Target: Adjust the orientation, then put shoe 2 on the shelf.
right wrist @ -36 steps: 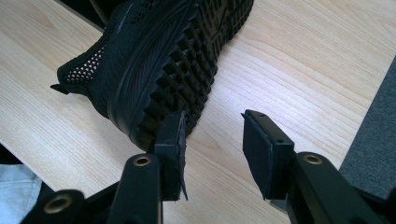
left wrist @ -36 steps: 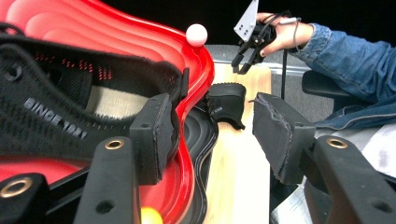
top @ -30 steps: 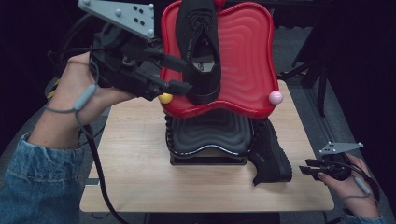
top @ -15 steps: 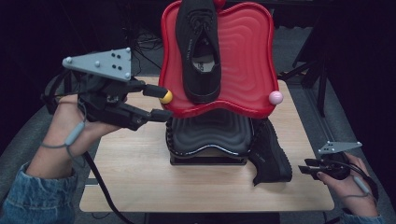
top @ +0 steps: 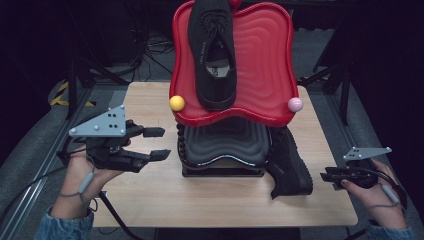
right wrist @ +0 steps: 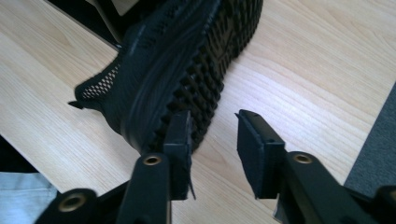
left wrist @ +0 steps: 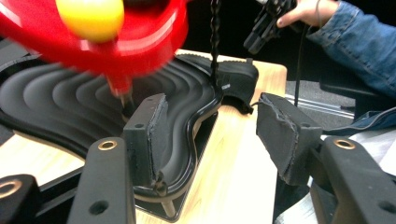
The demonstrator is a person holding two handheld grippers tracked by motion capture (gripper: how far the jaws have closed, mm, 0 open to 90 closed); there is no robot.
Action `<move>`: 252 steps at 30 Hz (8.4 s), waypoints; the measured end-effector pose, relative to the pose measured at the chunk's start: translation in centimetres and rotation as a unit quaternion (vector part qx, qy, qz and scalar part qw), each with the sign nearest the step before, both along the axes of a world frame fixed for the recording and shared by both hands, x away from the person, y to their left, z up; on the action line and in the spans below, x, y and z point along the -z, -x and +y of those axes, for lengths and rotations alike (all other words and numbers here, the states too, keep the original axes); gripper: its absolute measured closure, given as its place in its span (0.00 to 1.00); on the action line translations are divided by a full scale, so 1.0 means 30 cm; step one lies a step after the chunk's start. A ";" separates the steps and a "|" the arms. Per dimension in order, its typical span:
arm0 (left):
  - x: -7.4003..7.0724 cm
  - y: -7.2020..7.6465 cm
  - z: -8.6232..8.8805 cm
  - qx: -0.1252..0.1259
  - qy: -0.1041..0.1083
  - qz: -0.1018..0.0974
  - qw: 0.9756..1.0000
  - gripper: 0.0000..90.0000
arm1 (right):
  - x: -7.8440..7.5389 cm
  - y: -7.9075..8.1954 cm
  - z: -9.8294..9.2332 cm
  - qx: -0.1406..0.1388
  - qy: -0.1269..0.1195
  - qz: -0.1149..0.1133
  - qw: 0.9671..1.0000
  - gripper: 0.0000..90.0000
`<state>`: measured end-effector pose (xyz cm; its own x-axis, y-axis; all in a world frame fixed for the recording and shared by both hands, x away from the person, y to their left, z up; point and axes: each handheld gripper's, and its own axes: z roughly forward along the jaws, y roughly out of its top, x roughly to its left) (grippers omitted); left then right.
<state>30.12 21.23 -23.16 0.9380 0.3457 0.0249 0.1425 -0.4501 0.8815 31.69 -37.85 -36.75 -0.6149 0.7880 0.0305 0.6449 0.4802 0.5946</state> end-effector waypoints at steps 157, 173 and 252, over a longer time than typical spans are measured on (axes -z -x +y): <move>0.344 -0.051 0.055 -0.050 0.005 0.085 0.995 0.43 | -0.129 -0.169 0.038 0.030 -0.036 0.095 0.994 0.98; 0.346 -0.040 0.060 -0.058 -0.001 0.091 0.994 0.43 | -0.334 -0.158 0.070 0.022 -0.020 0.068 0.997 0.98; 0.366 -0.044 0.062 -0.052 -0.006 0.106 0.993 0.41 | -1.100 -0.106 0.391 -0.011 0.002 -0.047 0.999 0.98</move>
